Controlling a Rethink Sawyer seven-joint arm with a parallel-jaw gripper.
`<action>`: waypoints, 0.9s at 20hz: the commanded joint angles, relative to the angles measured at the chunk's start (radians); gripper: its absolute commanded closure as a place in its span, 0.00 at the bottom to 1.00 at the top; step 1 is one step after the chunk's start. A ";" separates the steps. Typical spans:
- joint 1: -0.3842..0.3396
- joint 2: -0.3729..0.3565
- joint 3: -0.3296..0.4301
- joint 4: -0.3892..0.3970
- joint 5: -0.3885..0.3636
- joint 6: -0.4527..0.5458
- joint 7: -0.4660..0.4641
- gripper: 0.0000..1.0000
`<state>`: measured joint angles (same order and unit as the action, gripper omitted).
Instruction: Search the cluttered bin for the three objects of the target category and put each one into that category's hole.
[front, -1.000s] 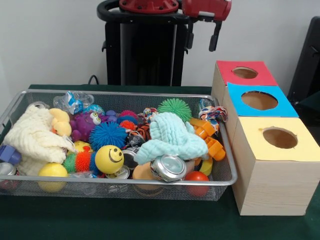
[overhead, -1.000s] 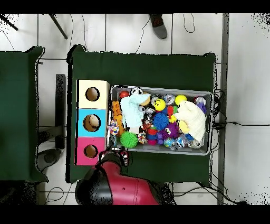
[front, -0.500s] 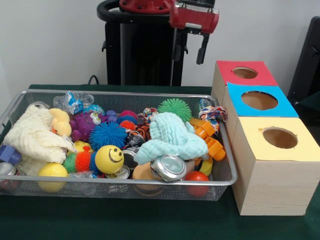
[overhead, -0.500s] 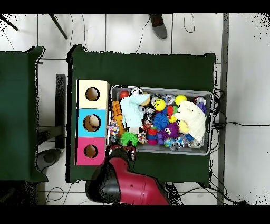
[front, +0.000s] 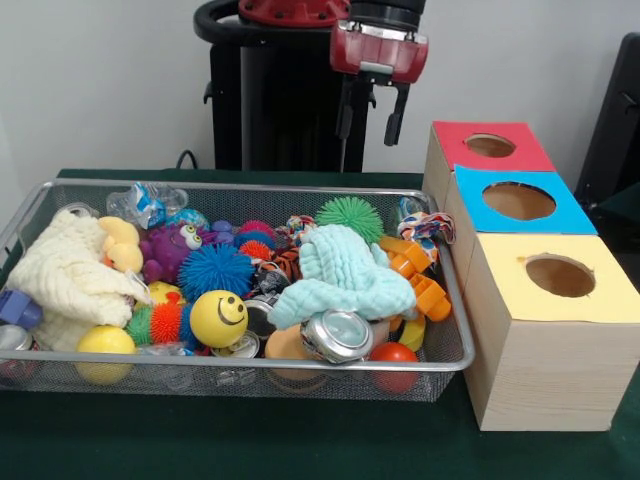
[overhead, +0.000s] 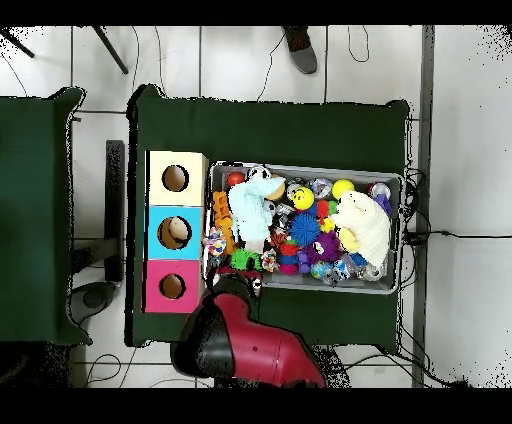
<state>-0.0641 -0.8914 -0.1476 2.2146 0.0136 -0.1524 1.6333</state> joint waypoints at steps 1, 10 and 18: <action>0.002 0.061 0.094 0.049 0.095 -0.110 0.364 0.00; -0.037 0.162 0.168 -0.001 0.058 -0.220 0.457 0.00; 0.008 0.203 0.129 -0.016 0.082 -0.270 0.493 0.00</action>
<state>-0.0673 -0.7513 -0.0783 2.2143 0.0454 -0.3356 1.8588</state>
